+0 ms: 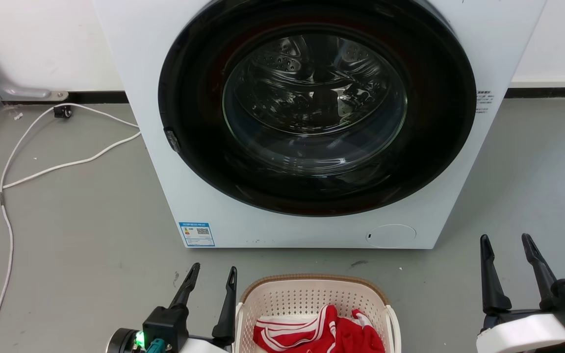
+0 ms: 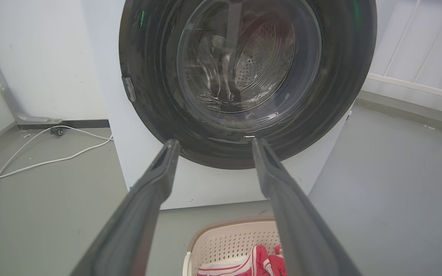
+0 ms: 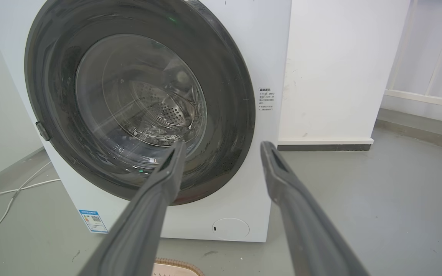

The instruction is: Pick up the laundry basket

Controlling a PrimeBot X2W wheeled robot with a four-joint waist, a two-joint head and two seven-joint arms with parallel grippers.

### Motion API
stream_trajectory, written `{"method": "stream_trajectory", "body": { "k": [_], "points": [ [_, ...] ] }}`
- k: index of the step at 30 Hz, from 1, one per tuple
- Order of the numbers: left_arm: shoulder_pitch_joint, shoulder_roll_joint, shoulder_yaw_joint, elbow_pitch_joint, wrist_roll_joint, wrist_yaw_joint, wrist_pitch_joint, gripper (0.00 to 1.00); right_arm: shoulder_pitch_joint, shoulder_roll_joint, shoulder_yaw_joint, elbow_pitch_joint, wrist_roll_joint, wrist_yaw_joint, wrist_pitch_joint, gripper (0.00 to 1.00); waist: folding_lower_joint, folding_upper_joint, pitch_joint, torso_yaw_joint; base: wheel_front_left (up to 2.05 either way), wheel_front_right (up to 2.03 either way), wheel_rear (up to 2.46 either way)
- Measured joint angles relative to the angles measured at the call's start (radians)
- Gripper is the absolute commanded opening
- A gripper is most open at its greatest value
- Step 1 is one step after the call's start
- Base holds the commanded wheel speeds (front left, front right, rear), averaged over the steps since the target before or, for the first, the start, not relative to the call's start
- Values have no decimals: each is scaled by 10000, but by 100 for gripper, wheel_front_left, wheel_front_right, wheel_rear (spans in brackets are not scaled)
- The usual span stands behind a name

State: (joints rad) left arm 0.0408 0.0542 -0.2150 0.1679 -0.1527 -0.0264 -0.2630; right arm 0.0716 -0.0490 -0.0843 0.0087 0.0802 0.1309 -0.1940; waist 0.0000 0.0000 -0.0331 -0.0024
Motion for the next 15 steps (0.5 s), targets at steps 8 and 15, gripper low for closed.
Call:
{"method": "stream_trajectory", "body": {
  "k": [8, 15],
  "points": [
    [0, -17, -6, 12, 81, 0, 0, 100, 0, 0, -2, 4, 0, 0, 10, 100, 0, 0, 21, -13, 0, 0, 0],
    [1, -21, -2, -4, 167, 0, 0, 100, 0, 0, -8, 6, 0, 0, 12, 100, 0, 0, 53, -4, 0, 0, 0]
  ]
}}
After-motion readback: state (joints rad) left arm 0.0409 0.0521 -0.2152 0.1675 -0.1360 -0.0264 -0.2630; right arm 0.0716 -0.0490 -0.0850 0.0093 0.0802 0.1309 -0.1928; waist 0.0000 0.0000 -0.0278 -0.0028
